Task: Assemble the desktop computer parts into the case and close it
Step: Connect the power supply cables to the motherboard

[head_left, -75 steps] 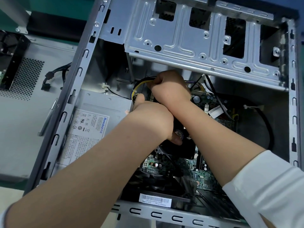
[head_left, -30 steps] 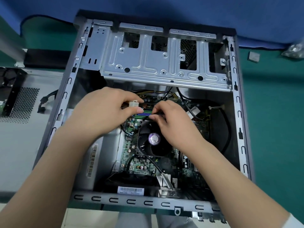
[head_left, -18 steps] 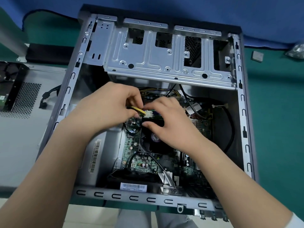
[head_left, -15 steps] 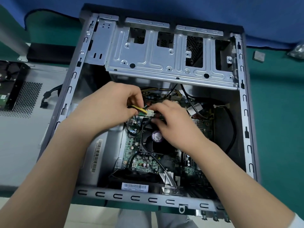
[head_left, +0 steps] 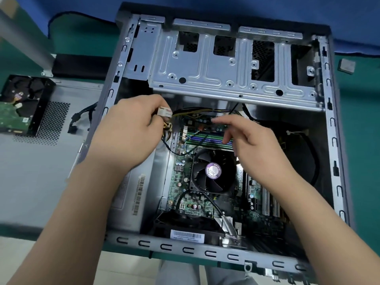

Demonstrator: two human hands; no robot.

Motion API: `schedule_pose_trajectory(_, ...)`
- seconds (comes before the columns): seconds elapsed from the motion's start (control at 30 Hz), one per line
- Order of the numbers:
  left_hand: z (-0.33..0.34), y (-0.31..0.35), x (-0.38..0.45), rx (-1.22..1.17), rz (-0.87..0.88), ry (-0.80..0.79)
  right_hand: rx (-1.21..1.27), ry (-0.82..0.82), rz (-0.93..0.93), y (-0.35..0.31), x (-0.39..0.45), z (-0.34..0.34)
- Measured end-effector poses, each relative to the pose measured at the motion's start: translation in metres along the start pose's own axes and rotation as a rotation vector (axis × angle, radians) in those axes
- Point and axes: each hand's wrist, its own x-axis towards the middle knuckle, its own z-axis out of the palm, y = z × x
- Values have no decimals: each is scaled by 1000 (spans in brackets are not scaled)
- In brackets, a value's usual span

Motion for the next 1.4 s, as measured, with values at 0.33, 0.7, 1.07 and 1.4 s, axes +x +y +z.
schedule_pose_trajectory(0.33,3,3,-1,112,0,3,-631,-50,184,-5,-29,-39)
schedule_pose_trajectory(0.7,2,4,-2,150,21,-12,-555,-98,14,-8,-5,-13)
schedule_pose_trajectory(1.07,3,1,-1,176,31,12,-370,-343,-4,-24,33,48)
schedule_pose_trajectory(1.4,2,1,0,185,48,-3,390,110,437,-15,9,35)
